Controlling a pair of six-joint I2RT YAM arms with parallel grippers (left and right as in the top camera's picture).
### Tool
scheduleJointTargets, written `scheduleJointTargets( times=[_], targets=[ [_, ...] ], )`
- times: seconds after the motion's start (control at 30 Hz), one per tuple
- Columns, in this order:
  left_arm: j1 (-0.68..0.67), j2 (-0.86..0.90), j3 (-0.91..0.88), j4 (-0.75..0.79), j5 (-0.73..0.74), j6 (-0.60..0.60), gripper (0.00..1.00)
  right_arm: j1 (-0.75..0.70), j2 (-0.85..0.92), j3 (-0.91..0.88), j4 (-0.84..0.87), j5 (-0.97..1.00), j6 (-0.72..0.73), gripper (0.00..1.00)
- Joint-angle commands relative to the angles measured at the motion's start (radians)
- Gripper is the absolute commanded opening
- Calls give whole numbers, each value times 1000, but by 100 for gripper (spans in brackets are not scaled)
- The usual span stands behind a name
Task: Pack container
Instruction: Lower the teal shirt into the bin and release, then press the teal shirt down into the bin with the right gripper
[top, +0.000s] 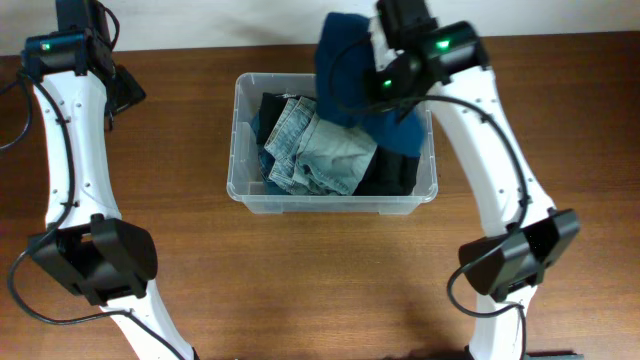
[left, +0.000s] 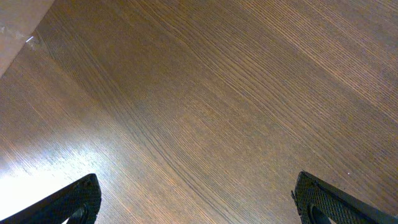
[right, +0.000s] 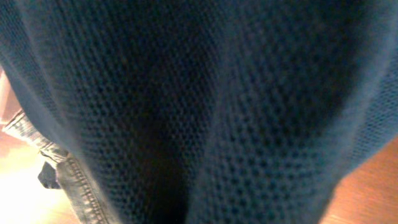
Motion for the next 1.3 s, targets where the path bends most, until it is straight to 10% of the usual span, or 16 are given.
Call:
scheduleJointTargets(
  times=[0.0, 0.33, 0.53, 0.8, 1.03, 1.1, 1.2, 1.27],
  targets=[
    [2, 3, 1, 0, -6, 0, 99, 41, 21, -7, 6, 38, -3, 4],
    [2, 3, 1, 0, -6, 0, 99, 69, 40, -162, 5, 52, -1, 4],
    [2, 3, 1, 0, -6, 0, 99, 69, 40, -316, 88, 57, 2, 66],
    [2, 3, 1, 0, -6, 0, 99, 69, -27, -177, 77, 60, 2, 81],
    [2, 3, 1, 0, -6, 0, 99, 69, -67, 10, 29, 53, 10, 76],
    [2, 3, 1, 0, -6, 0, 99, 69, -67, 16, 27, 53, 10, 58],
    [2, 3, 1, 0, -6, 0, 99, 69, -58, -1, 30, 53, 10, 4],
    [2, 3, 1, 0, -6, 0, 99, 69, -47, -17, 34, 53, 25, 4]
  ],
)
